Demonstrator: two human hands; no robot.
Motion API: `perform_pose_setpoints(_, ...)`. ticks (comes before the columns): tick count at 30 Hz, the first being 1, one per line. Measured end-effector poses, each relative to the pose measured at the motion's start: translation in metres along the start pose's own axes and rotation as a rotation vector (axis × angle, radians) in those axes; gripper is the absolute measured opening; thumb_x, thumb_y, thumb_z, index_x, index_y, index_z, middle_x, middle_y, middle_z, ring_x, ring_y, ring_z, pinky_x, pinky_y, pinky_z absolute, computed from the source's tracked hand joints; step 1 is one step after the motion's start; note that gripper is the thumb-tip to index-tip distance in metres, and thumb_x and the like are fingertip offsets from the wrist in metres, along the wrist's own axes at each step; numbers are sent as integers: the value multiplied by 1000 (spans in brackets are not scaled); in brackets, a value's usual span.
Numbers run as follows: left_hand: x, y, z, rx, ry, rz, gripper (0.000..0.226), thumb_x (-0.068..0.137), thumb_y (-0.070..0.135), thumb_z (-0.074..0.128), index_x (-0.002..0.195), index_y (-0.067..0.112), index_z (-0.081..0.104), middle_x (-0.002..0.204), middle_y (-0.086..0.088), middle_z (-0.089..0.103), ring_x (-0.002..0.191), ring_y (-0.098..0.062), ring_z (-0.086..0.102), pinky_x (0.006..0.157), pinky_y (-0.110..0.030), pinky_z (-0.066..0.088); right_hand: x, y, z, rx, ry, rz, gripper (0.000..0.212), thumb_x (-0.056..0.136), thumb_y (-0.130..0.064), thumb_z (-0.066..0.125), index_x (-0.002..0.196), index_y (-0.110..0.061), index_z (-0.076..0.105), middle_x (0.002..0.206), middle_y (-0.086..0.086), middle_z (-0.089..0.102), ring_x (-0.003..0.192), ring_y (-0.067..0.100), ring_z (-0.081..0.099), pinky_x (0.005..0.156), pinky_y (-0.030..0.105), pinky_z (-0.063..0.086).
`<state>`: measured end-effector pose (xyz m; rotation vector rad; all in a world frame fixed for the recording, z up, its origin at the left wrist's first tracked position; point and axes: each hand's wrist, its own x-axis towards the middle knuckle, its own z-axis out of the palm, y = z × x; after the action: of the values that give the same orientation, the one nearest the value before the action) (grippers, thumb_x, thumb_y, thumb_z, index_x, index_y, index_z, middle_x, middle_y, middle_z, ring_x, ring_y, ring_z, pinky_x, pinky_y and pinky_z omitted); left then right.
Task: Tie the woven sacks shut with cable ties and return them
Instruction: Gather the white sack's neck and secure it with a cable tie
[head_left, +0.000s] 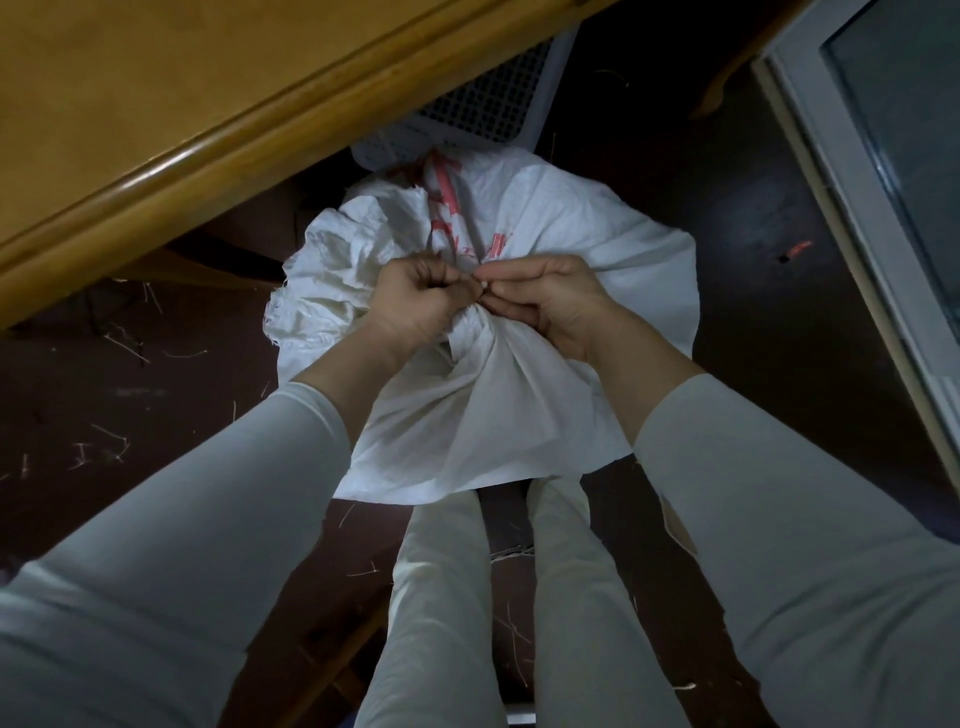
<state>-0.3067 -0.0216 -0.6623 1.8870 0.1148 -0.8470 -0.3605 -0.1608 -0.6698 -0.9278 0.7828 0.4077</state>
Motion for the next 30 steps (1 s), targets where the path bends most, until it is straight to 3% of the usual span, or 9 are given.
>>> perform_pose_setpoints(5, -2, -2, 2, 14, 3, 21, 23, 80, -1, 67, 64, 14, 62, 45, 18, 61, 45, 8, 54, 55, -7, 46, 0, 6, 1, -78, 29, -128, 26, 78, 13, 63, 91, -9, 69, 70, 3, 72, 69, 12, 71, 67, 19, 58)
perform_pose_setpoints(8, -3, -2, 2, 42, 16, 31, 17, 81, 2, 67, 68, 11, 65, 59, 11, 63, 50, 9, 56, 62, -9, 47, -1, 4, 0, -237, 26, -190, 29, 79, 10, 64, 96, -12, 67, 72, 1, 72, 65, 7, 69, 62, 16, 55)
perform_pose_setpoints(12, -4, 0, 5, 69, 22, 24, 6, 81, 4, 69, 75, 1, 69, 67, 7, 61, 69, -10, 60, 81, -27, 50, -2, 1, -2, -262, 83, -166, 36, 82, 10, 60, 115, -5, 60, 84, 7, 67, 59, 5, 68, 57, 16, 54)
perform_pose_setpoints(15, -5, 1, 7, 72, 15, 16, 16, 80, 5, 70, 65, 9, 65, 67, 5, 63, 74, -16, 60, 85, -32, 51, -2, 0, -3, -350, 107, -183, 26, 87, 8, 56, 112, 3, 60, 80, 6, 63, 53, 2, 65, 55, 14, 54)
perform_pose_setpoints(19, -5, 0, 7, 67, 25, 18, 9, 79, 3, 70, 71, 5, 68, 48, 19, 61, 68, -10, 59, 83, -30, 51, 0, -4, -3, -554, 63, -195, 16, 86, 8, 56, 101, 8, 63, 74, 8, 62, 52, 3, 64, 56, 14, 54)
perform_pose_setpoints(22, -5, 0, 6, 83, 22, 34, 8, 79, 3, 70, 80, -5, 70, 45, 22, 60, 62, -3, 59, 79, -24, 51, 2, -10, -2, -715, 40, -204, 13, 86, 6, 58, 98, 7, 64, 74, 5, 62, 56, 5, 65, 60, 17, 57)
perform_pose_setpoints(24, -5, 0, 5, 99, 7, 44, 9, 79, 4, 70, 71, 6, 71, 46, 23, 60, 56, 4, 58, 76, -20, 50, 2, -11, 1, -787, 31, -222, 10, 87, 4, 59, 94, 3, 65, 75, 6, 63, 62, 9, 65, 64, 20, 58)
perform_pose_setpoints(26, -4, -2, 5, 94, 18, 47, 27, 78, 4, 71, 57, 18, 62, 46, 24, 61, 54, 6, 57, 73, -19, 50, 0, -11, 2, -853, 42, -254, 8, 86, 2, 59, 89, -2, 66, 77, 8, 65, 67, 15, 66, 69, 26, 59)
perform_pose_setpoints(30, -3, -4, 7, 71, 7, 32, 25, 79, 2, 70, 62, 18, 60, 50, 20, 63, 53, 10, 57, 69, -11, 49, -5, -14, 1, -1036, 58, -352, 6, 83, -5, 63, 84, -5, 69, 77, 8, 69, 73, 22, 69, 74, 37, 59)
